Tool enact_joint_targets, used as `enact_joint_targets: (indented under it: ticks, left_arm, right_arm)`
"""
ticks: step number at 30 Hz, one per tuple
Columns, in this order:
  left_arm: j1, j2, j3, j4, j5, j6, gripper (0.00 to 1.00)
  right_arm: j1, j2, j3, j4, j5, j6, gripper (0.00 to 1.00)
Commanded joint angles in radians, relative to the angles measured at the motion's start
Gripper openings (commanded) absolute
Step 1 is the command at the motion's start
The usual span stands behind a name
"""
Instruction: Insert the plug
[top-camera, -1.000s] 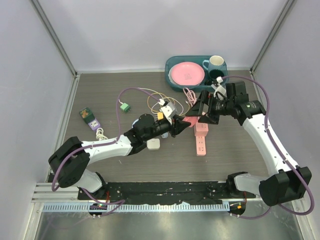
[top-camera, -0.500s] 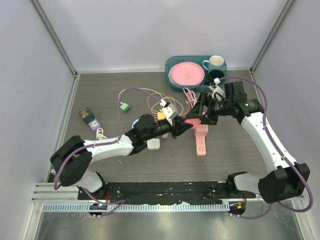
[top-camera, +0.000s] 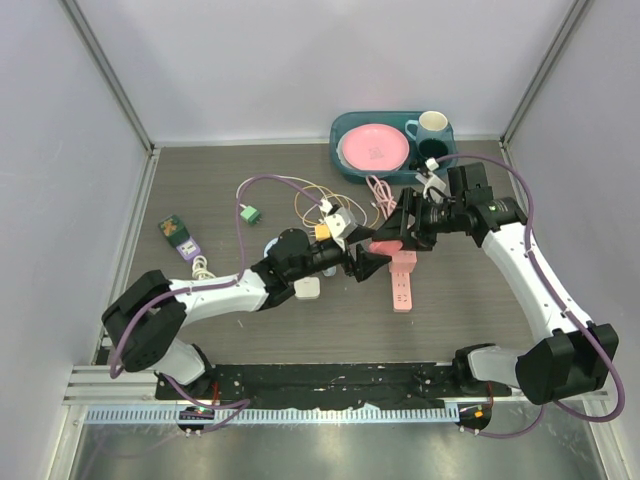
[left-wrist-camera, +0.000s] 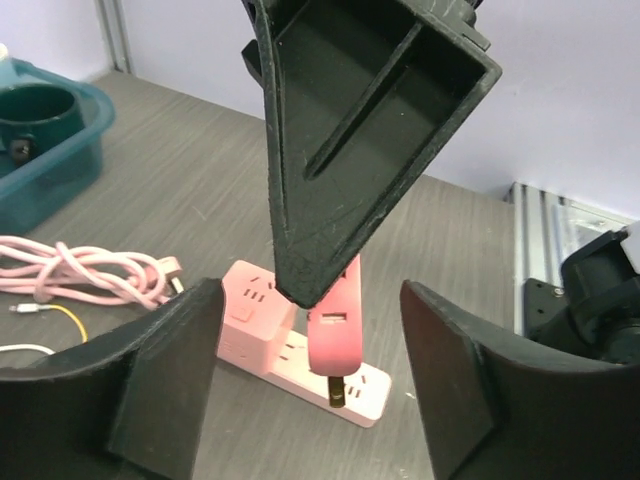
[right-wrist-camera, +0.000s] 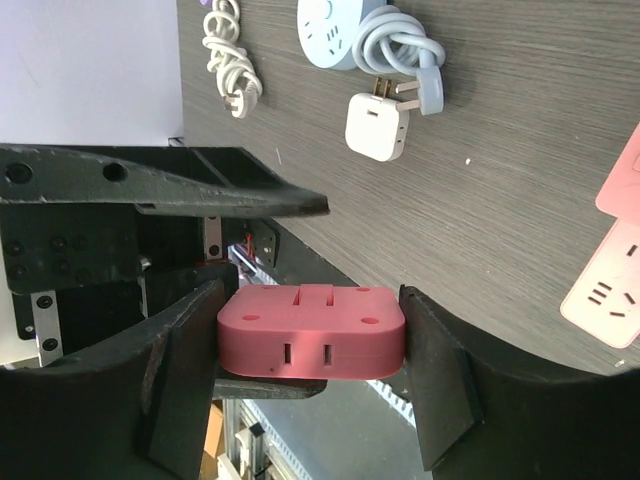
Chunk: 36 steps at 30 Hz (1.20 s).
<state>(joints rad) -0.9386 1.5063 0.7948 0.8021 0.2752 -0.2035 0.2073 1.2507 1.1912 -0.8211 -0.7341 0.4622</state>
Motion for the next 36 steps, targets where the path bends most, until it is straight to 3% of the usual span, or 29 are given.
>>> enact_joint_targets:
  ticks: [1, 3, 10, 12, 15, 20, 27, 36]
  left_arm:
    - [-0.003, -0.027, -0.025, 0.072, -0.053, 0.007, 0.82]
    - [-0.002, -0.044, -0.045, 0.045, -0.14, -0.011, 0.94]
    - [0.075, -0.191, -0.1, -0.125, -0.231, -0.091, 0.97]
    - [0.11, -0.267, -0.086, -0.274, -0.352, -0.123, 0.99]
    - [0.178, -0.36, -0.02, -0.544, -0.491, -0.162, 1.0]
    - [0.326, -0.434, 0.096, -0.84, -0.563, -0.07, 1.0]
    - [0.374, -0.452, 0.048, -0.831, -0.671, 0.024, 1.0]
    - [0.376, -0.437, 0.04, -0.816, -0.659, 0.027, 1.0]
  right_arm:
    - [0.001, -0.002, 0.044, -0.027, 0.024, -0.046, 0.01]
    - [0.001, 0.0, 0.07, -0.07, 0.123, -0.078, 0.01]
    - [0.033, -0.053, 0.062, -0.105, 0.465, -0.146, 0.01]
    - [0.069, -0.074, 0.012, -0.066, 0.606, -0.145, 0.01]
    - [0.119, -0.128, -0.093, 0.021, 0.694, -0.129, 0.01]
    - [0.156, -0.218, -0.261, 0.158, 0.761, -0.093, 0.01]
    - [0.224, -0.221, -0.344, 0.232, 0.826, -0.083, 0.01]
    - [0.26, -0.178, -0.415, 0.295, 0.868, -0.074, 0.01]
